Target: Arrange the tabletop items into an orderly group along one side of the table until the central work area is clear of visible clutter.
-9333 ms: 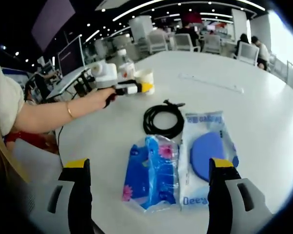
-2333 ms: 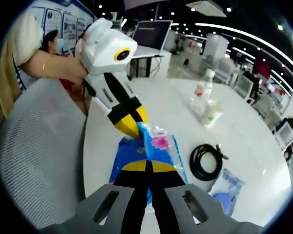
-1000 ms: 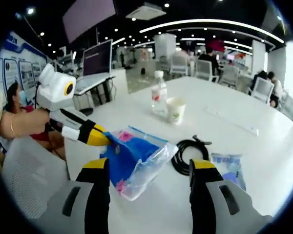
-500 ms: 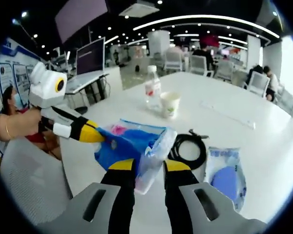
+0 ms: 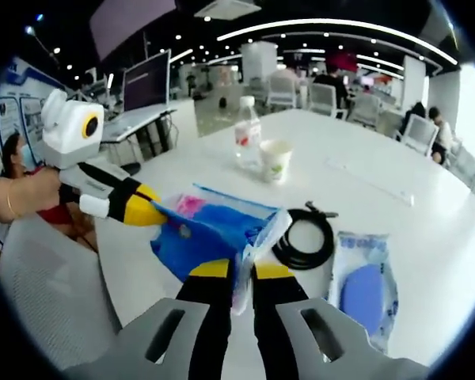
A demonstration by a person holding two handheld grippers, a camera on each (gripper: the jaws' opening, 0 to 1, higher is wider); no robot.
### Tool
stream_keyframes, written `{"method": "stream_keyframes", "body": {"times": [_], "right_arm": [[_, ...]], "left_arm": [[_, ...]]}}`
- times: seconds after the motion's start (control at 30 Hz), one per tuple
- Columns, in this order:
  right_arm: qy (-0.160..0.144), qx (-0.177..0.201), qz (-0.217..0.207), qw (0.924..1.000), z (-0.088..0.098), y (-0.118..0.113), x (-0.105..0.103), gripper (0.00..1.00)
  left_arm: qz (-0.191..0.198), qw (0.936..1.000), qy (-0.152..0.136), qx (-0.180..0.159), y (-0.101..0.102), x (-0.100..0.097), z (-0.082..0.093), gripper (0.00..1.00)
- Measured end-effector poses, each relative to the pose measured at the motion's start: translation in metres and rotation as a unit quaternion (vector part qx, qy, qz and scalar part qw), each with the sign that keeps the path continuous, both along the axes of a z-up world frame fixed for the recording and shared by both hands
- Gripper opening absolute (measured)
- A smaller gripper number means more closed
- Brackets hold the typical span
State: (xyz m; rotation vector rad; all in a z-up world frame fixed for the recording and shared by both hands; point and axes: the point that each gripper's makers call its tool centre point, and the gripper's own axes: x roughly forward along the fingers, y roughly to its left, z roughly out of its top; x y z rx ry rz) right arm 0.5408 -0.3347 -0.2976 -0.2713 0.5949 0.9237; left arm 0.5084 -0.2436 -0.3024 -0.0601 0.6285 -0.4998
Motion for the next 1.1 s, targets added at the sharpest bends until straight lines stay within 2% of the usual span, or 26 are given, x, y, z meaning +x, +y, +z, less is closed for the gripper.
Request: {"method": "stream_keyframes", "body": {"times": [0.27,0.4,0.67,1.1], "right_arm": [[0.000,-0.010,0.010,0.9999,-0.001,-0.002,-0.002,0.03],[-0.012,0.002,0.007,0.9999,0.007,-0.004,0.002,0.03],[-0.001,0.007,0.005,1.0000,0.006,-0.006,0.001,0.02],[0.003,0.022,-0.009,0.9997,0.012,-0.013,0.005,0.02]], "left_arm": [[-0.011,0.9999,-0.005,0.004,-0.002,-0.001,0.001,0.02],[-0.015,0.9997,-0.020,0.006,-0.002,0.002,0.004,0.04],[-0.025,0.9991,-0.024,0.025,0.000,0.003,0.001,0.08],[-0.019,0.9984,-0.037,0.038,0.005,0.007,0.003,0.29]]}}
